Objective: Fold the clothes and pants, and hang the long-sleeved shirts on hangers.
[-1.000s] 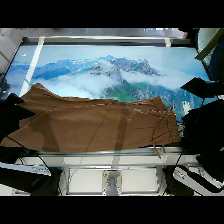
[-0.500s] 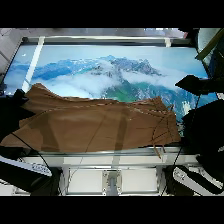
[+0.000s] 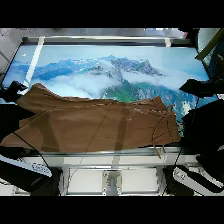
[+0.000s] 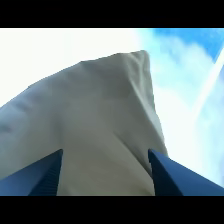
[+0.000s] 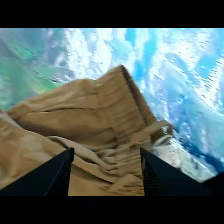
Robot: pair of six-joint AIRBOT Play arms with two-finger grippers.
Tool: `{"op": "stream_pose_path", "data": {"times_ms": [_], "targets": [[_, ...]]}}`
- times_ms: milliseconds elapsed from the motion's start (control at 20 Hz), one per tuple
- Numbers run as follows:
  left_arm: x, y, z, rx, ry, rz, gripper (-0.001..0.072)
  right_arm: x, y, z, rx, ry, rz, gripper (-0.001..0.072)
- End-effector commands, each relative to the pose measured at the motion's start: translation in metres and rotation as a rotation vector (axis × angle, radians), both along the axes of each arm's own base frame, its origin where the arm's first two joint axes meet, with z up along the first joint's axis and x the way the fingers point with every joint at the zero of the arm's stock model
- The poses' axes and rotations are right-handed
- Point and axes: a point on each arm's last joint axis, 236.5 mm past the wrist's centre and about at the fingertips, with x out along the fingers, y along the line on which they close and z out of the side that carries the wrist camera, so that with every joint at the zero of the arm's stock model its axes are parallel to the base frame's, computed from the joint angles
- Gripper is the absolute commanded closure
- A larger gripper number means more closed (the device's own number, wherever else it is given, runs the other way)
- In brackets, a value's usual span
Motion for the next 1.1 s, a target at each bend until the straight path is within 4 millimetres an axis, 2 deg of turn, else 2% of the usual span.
{"op": "stream_pose_path", "data": {"times_ms": [0,100,200,350,500,700,850,950,1050], "targets": [[-0.008,-0.002,0.0,0.056,0.063,-0.067,0.01,-0.008,-0.016,-0.031,-0.04,0.119,-0.014,0.0257],[-0.028,0.016,-0.002,0.077,0.131,-0.039,0.0101,0.002,-0.019,-0.052,-0.026,0.149,-0.021,0.0257],[-0.043,0.031,-0.002,0.013,0.158,0.064,0.0102,0.017,-0.01,-0.076,0.051,0.169,-0.028,0.0256],[-0.046,0.022,0.0,-0.055,0.159,0.065,0.0103,0.026,0.016,-0.126,0.202,0.264,0.034,0.0256],[-0.039,0.011,0.003,-0.081,0.141,0.052,0.0102,0.047,0.019,-0.164,0.267,0.279,0.02,0.0256],[-0.039,0.009,0.004,-0.115,0.15,0.087,0.0102,0.074,0.024,-0.186,0.297,0.271,0.061,0.0257],[-0.039,0.005,0.004,-0.125,0.155,0.079,0.0102,0.087,0.039,-0.192,0.292,0.273,0.135,0.0256],[-0.038,0.003,0.004,-0.128,0.154,0.076,0.0103,0.084,0.055,-0.194,0.288,0.29,0.196,0.0257],[-0.036,0.0,0.004,-0.127,0.154,0.07,0.0103,0.067,0.071,-0.192,0.304,0.343,0.278,0.0257]]}}
